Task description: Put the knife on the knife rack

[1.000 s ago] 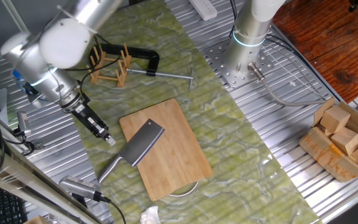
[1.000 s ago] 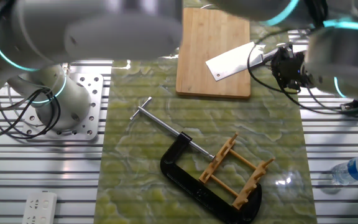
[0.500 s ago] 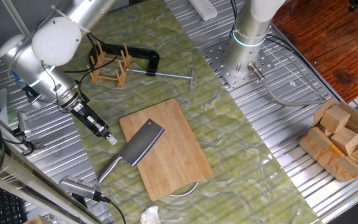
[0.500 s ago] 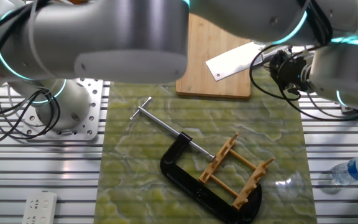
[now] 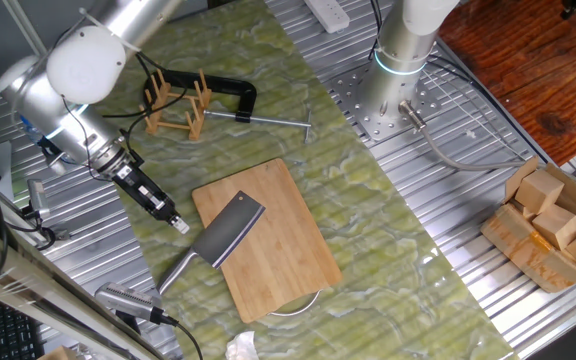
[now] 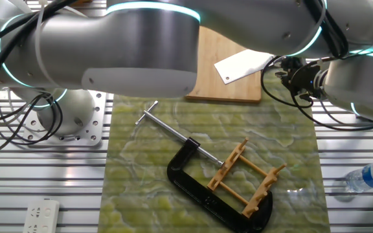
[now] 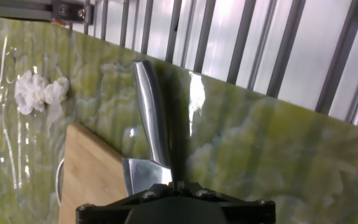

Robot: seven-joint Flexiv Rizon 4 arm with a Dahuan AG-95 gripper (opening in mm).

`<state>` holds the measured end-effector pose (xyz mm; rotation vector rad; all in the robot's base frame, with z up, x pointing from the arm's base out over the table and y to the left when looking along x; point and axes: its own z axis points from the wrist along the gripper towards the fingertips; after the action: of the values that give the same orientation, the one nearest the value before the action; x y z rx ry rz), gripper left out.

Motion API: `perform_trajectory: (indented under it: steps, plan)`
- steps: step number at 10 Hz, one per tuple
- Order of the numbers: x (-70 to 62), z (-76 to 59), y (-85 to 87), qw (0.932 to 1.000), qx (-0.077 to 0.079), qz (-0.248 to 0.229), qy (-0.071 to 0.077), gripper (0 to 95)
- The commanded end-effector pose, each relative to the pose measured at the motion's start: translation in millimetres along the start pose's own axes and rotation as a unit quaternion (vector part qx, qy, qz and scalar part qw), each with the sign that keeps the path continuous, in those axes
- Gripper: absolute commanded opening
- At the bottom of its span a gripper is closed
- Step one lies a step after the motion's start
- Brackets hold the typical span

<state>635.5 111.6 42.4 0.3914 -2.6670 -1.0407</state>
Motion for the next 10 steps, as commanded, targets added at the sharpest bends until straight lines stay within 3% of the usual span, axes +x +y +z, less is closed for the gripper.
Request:
perform_trajectory:
  steps: [1,10]
  plan:
    - [-0.4,1.2,-0.3,1.0000,-0.002,-0.001,0.000,19.0]
    - [-3.2,13.9,0.7,0.9998,-0.019,-0.009,-0.003,19.0]
